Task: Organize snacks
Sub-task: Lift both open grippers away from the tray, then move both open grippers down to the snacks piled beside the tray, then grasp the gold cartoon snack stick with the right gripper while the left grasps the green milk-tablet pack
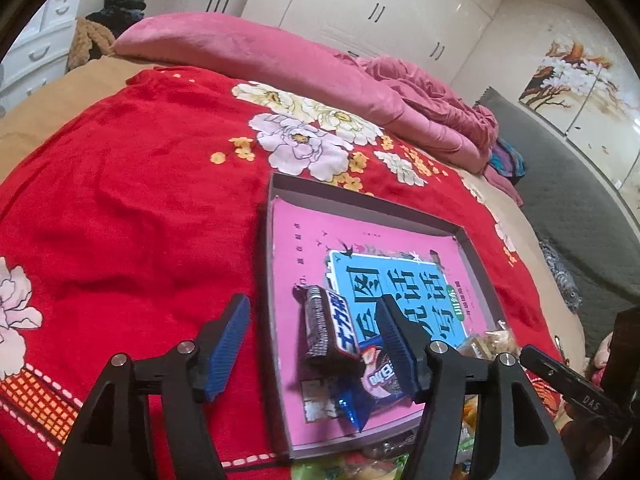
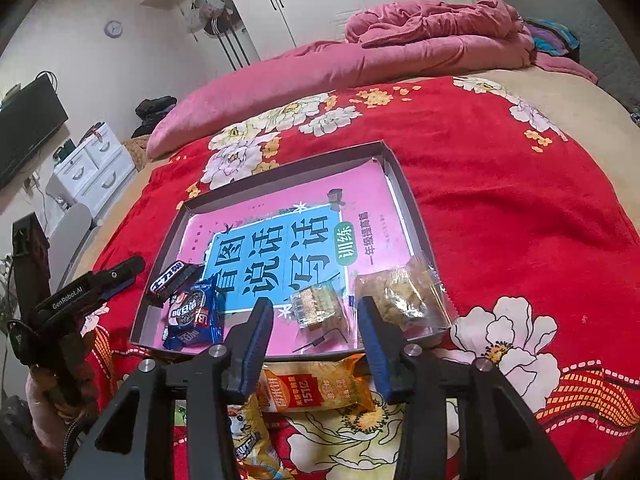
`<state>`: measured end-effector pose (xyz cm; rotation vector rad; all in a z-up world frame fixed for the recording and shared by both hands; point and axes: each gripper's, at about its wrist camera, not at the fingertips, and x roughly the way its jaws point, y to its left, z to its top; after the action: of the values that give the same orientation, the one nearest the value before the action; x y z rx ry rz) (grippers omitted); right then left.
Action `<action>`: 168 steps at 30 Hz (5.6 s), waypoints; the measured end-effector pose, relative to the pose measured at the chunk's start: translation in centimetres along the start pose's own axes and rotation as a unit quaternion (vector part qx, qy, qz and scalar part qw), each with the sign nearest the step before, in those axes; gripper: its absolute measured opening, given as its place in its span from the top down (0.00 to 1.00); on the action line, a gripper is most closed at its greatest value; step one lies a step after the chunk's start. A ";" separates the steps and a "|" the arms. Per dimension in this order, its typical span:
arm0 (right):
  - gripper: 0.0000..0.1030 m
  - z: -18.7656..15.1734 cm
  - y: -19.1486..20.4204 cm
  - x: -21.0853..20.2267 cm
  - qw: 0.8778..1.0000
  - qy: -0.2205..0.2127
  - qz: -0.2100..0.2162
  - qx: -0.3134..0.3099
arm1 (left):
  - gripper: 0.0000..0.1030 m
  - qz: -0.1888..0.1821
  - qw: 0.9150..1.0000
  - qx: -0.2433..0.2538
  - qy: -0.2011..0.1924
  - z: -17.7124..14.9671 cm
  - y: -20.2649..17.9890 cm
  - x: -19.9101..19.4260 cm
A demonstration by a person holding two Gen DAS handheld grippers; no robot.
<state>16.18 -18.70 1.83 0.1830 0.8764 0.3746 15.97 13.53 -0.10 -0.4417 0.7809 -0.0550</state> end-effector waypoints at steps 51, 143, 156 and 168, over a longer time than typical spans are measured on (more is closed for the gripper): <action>0.41 -1.7 2.6 -4.3 0.998 -0.050 -0.006 -0.047 | 0.26 -0.018 0.999 0.042 -0.007 -4.3 -2.8 -6.3; 0.76 -8.7 4.1 2.1 0.993 0.077 0.017 -0.086 | 0.51 0.008 0.986 0.029 0.161 -10.1 -4.3 -0.2; 0.79 -8.6 3.8 2.0 0.994 0.071 0.027 -0.082 | 0.69 -0.036 0.984 0.012 0.174 -10.3 -4.5 0.6; 0.81 -8.1 2.7 -0.8 0.996 0.037 0.043 -0.065 | 0.70 -0.049 0.988 0.028 0.143 -9.4 -4.6 -2.0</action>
<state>8.79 -16.50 -1.91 0.0870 0.9162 0.5202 8.57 6.30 -2.76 -0.4240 1.0367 -0.2364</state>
